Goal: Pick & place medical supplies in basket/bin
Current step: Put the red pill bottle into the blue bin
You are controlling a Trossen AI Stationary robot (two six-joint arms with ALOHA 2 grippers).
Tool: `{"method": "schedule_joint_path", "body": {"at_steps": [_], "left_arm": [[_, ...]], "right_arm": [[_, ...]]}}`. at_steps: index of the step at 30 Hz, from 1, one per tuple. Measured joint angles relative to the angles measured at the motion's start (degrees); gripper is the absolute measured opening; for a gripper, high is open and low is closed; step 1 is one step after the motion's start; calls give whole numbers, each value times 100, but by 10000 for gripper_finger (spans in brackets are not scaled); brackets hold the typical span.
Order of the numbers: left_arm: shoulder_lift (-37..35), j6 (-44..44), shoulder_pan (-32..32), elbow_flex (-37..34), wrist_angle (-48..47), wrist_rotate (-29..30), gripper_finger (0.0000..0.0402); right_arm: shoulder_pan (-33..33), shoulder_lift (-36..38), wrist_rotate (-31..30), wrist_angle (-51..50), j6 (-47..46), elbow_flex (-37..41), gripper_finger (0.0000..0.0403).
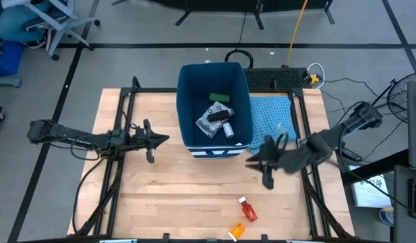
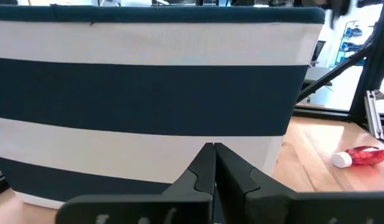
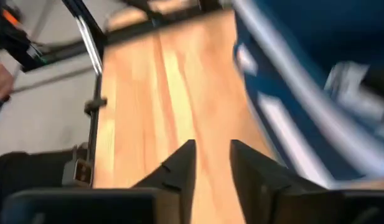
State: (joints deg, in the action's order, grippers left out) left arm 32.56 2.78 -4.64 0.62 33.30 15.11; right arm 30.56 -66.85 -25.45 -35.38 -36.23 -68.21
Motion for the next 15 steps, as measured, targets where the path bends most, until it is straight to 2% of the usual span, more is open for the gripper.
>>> {"method": "schedule_joint_path", "body": {"at_steps": [3, 9, 11, 15], "left_arm": [[0, 26, 7, 0, -2, 0, 15], [0, 139, 7, 0, -41, -2, 20], [2, 217, 7, 0, -70, -6, 20], [2, 342, 7, 2, -184, -7, 21]], "right_arm": [[242, -560, 159, -639, -990, -459, 135], [608, -1495, 1223, -908, -2805, -662, 228], [722, -1778, 1485, -914, -3314, -662, 247], [993, -2287, 1527, -910, -4049, -662, 259]]}}
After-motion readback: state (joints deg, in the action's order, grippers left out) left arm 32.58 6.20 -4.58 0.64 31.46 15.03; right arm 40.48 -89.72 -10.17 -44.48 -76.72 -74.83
